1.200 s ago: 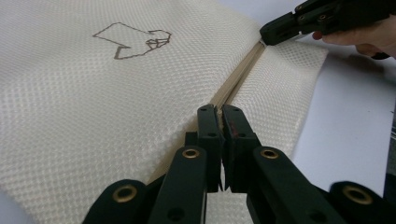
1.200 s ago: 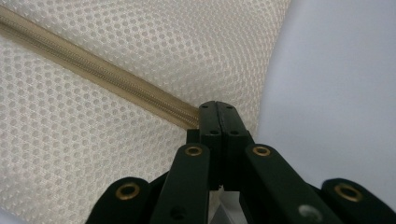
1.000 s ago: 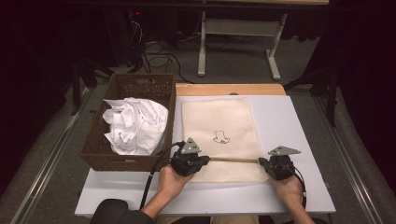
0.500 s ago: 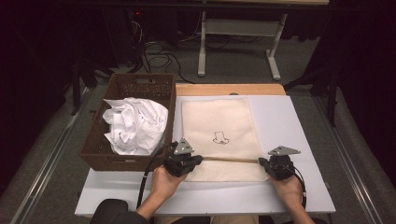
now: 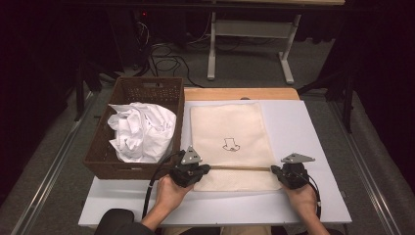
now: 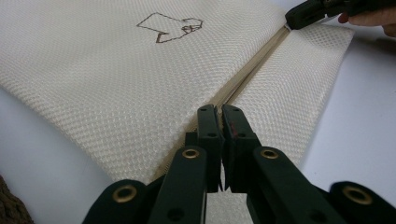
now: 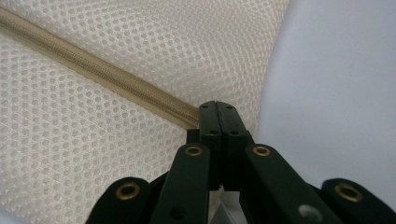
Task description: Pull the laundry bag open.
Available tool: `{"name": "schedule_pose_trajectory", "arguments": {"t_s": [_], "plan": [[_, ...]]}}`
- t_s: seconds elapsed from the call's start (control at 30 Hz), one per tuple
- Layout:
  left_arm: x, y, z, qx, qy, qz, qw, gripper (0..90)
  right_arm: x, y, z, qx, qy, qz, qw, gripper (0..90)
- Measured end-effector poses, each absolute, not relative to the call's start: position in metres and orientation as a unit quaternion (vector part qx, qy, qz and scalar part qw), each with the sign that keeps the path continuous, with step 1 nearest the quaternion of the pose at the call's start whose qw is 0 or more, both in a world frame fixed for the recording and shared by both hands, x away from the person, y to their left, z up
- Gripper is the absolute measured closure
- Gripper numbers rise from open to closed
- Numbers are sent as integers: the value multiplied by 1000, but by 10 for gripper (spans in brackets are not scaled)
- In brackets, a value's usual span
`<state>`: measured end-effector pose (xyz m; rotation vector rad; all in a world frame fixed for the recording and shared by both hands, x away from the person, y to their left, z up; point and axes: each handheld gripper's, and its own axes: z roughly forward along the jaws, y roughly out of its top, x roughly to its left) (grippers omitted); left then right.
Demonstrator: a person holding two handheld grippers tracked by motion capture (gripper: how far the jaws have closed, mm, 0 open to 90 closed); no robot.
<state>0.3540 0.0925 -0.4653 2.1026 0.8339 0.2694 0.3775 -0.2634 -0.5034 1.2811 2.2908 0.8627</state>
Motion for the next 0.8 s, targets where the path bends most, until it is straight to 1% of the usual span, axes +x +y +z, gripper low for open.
{"name": "schedule_pose_trajectory", "arguments": {"t_s": [0.3, 0.37, 0.4, 0.57, 0.7, 0.8], "plan": [[349, 101, -467, 839, 337, 113, 411, 869, 377, -263, -503, 455, 815, 306, 189, 900], [346, 100, -468, 843, 334, 129, 402, 869, 377, -263, -503, 455, 815, 306, 189, 900], [344, 100, -468, 842, 334, 126, 405, 869, 377, -263, -503, 455, 815, 306, 189, 900], [339, 103, -471, 848, 332, 142, 387, 869, 377, -262, -503, 451, 817, 303, 194, 900], [341, 107, -476, 845, 352, 140, 377, 869, 377, -262, -503, 450, 817, 302, 196, 900], [340, 102, -477, 853, 347, 159, 356, 869, 376, -261, -503, 451, 817, 302, 196, 900]]}}
